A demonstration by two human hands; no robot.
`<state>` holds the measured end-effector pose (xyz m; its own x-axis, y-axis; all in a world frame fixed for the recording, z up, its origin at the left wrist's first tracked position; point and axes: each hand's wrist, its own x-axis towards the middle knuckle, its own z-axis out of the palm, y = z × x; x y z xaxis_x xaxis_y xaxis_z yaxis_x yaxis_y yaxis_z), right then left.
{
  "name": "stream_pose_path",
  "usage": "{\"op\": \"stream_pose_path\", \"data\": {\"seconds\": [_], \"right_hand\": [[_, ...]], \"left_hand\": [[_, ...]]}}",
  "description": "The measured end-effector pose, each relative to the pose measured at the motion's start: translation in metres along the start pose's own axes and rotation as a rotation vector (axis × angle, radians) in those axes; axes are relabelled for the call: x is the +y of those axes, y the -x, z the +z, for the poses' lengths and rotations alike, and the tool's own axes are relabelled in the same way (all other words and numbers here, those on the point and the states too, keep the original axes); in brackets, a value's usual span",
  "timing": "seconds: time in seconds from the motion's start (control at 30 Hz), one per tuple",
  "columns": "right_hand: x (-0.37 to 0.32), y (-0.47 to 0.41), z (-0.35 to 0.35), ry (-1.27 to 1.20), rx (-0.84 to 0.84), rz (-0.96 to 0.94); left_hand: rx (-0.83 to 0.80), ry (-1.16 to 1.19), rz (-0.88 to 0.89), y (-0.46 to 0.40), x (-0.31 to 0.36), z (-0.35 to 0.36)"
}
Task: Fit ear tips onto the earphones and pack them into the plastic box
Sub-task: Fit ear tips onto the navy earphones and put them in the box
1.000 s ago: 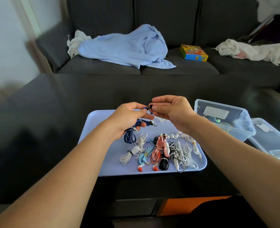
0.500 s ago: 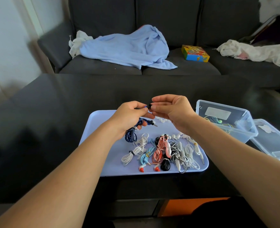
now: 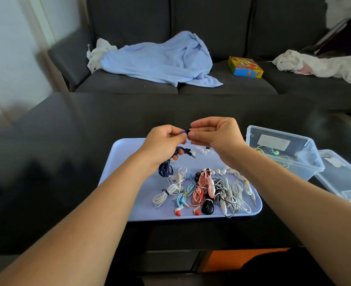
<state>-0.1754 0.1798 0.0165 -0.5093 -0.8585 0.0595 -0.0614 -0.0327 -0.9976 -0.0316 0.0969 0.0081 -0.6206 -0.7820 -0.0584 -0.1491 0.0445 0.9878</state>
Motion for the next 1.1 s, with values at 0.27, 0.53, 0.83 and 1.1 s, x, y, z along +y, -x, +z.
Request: {"op": "stream_pose_path", "data": {"seconds": [0.27,0.53,0.83,1.1], "right_hand": [[0.000,-0.001,0.002,-0.076,0.028,0.026],[-0.002,-0.002,-0.001,-0.046,0.025,0.014],[-0.005,0.002,-0.004,-0.016,0.034,0.013],[-0.011,0.006,0.000,-0.156,0.053,0.109]], "left_hand": [[0.004,0.048,0.033,0.000,0.001,0.000],[0.056,0.037,0.037,-0.005,-0.001,0.009],[0.080,0.026,0.059,-0.008,-0.001,0.014],[0.084,-0.019,0.106,-0.006,0.002,0.010]]}}
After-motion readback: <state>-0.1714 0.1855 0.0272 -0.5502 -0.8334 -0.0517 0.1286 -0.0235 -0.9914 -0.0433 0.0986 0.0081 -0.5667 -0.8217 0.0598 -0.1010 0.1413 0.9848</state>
